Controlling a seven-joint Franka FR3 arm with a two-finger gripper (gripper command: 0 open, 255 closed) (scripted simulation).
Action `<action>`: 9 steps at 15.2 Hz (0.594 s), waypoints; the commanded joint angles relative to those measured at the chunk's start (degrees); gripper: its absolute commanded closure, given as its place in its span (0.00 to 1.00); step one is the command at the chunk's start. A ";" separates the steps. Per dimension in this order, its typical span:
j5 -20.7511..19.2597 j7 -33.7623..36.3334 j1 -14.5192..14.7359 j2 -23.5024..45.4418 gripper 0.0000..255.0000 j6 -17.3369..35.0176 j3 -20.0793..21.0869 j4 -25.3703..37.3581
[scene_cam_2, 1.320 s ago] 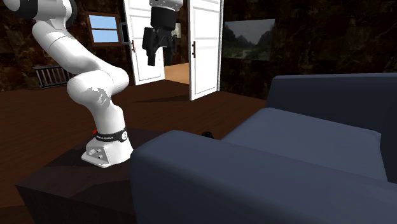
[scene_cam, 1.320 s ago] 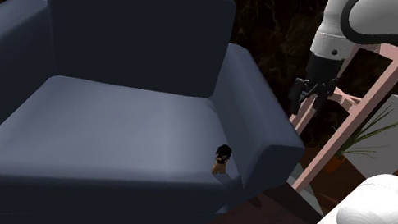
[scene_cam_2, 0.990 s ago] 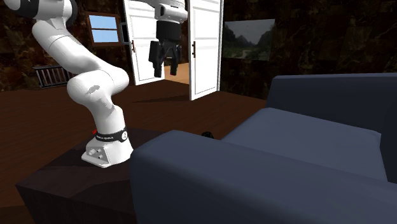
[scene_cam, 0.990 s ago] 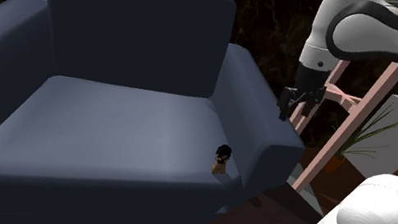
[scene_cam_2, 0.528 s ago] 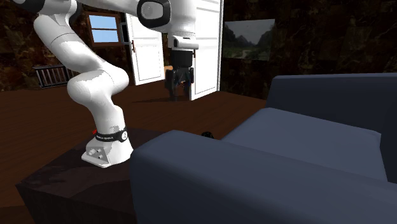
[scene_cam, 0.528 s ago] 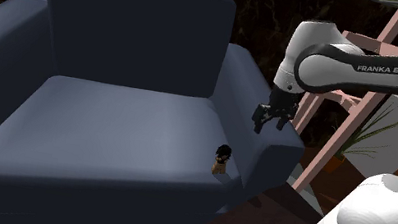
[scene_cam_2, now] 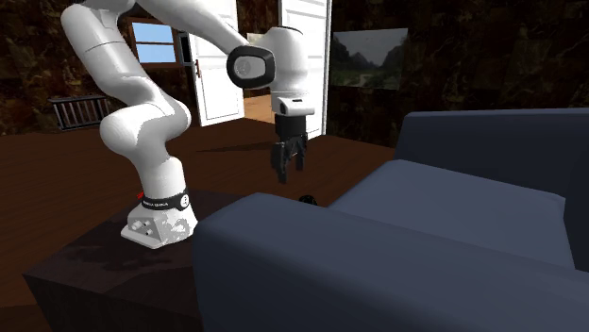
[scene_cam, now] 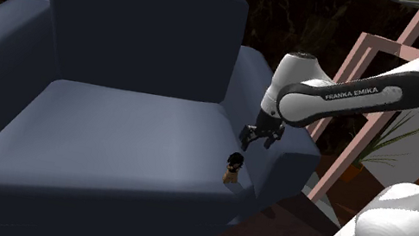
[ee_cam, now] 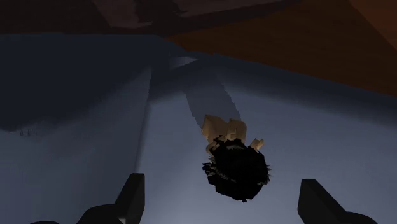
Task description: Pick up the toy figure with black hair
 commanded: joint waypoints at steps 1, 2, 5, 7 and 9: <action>-0.05 1.03 -0.23 4.72 0.00 5.87 0.48 0.20; -0.16 1.71 -0.35 7.14 0.00 8.67 0.83 0.36; -0.68 3.24 -0.64 12.22 0.00 14.14 1.53 1.05; -1.03 3.56 -0.81 13.72 0.00 16.11 1.67 0.57; -1.46 3.93 -1.00 15.30 0.00 18.09 1.81 0.16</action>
